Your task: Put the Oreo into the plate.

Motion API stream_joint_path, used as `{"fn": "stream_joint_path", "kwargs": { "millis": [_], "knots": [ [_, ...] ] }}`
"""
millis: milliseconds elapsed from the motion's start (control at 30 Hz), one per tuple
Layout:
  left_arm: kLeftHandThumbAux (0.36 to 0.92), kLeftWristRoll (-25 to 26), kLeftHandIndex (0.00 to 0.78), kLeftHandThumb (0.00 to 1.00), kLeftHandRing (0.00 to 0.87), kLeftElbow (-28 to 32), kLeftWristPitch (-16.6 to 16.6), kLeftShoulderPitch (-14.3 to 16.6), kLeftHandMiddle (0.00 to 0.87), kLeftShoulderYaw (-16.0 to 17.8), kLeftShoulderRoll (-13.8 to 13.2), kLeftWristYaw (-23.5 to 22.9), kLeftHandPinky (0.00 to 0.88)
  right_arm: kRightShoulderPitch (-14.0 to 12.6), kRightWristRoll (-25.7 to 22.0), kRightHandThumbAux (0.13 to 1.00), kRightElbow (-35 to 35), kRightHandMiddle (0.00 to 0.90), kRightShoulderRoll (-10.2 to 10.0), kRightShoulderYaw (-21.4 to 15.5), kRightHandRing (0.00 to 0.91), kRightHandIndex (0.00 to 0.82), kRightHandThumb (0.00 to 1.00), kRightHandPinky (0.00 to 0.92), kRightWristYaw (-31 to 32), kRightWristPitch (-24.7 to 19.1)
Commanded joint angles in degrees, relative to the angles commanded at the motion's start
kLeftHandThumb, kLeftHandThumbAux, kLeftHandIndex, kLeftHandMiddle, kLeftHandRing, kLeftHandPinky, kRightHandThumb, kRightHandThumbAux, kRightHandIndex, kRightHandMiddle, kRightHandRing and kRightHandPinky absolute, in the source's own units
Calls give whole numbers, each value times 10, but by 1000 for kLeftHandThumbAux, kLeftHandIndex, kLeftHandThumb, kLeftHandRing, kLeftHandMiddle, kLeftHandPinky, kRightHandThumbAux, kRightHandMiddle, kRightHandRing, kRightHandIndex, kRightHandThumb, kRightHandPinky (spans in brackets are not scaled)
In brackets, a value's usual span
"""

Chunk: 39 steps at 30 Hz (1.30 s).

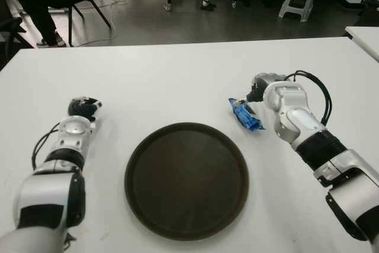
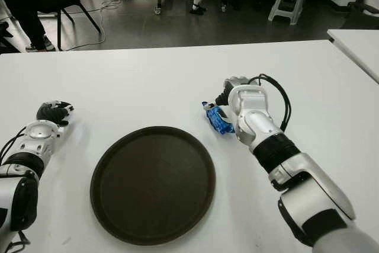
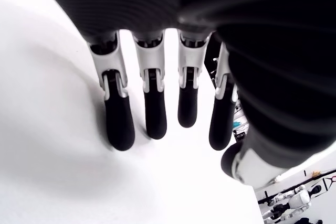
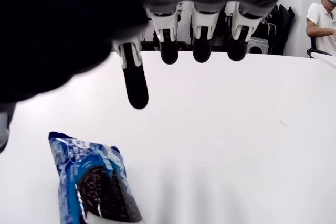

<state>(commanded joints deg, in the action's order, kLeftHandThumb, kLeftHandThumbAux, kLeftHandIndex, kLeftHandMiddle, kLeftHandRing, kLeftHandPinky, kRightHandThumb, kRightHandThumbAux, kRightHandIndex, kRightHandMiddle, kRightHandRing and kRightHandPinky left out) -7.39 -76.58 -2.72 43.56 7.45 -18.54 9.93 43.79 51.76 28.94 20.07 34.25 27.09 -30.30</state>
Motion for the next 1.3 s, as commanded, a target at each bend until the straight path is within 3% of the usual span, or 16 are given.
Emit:
{"fn": "stream_joint_path", "kwargs": {
  "millis": [667, 1067, 1300],
  "knots": [
    [711, 4, 418, 697, 180, 1, -2, -2, 218, 6, 1, 4, 106, 0, -2, 379, 20, 64, -9, 2, 0, 356, 0, 0, -12, -2],
    [711, 2, 416, 695, 254, 1, -3, -1, 285, 4, 0, 0, 141, 4, -7, 375, 48, 78, -20, 3, 0, 318, 0, 0, -12, 3],
    [713, -1, 413, 693, 244, 1, -4, -2, 276, 1, 0, 2, 110, 5, -7, 356, 58, 60, -27, 2, 0, 334, 0, 0, -15, -3]
  ]
}}
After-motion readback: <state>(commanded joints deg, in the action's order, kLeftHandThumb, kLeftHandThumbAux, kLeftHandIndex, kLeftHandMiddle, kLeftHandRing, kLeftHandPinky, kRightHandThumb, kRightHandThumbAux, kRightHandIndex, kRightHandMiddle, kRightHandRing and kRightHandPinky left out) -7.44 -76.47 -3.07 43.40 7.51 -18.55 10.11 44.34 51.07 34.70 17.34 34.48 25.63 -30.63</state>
